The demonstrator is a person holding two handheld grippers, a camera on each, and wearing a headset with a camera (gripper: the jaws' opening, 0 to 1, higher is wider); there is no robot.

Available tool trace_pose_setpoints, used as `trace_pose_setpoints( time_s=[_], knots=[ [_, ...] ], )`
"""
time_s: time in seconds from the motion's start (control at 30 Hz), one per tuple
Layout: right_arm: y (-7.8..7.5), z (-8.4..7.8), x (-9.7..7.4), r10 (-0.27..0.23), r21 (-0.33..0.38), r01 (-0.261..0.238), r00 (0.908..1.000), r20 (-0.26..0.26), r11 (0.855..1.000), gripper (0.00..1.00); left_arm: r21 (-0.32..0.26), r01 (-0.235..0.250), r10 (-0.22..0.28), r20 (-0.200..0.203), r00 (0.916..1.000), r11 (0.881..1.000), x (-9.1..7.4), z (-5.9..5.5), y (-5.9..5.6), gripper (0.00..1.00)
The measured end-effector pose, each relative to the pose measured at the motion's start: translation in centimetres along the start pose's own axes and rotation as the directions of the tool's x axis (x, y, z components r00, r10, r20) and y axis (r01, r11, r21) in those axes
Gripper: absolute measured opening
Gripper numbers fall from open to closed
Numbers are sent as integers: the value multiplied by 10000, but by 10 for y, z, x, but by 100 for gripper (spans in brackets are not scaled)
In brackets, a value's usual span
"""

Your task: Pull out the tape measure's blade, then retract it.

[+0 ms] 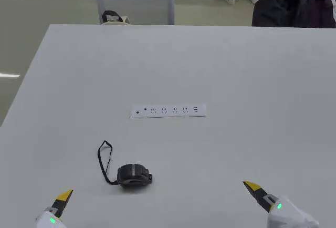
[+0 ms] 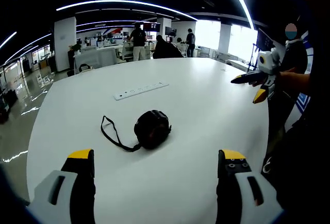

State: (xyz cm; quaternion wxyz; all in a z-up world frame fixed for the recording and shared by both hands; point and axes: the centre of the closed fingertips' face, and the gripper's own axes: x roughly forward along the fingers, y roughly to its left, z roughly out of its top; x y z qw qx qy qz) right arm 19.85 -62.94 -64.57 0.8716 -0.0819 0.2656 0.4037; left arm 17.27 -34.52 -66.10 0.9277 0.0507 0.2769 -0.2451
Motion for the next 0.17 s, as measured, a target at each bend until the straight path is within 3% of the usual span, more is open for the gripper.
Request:
trace_pose_setpoints(
  time_s=[0.17],
  knots=[
    [0,0,1,23,-65,-23,10000,-40,10000,99,57,68,-68,23,10000,10000,2,3,-3,99]
  ],
)
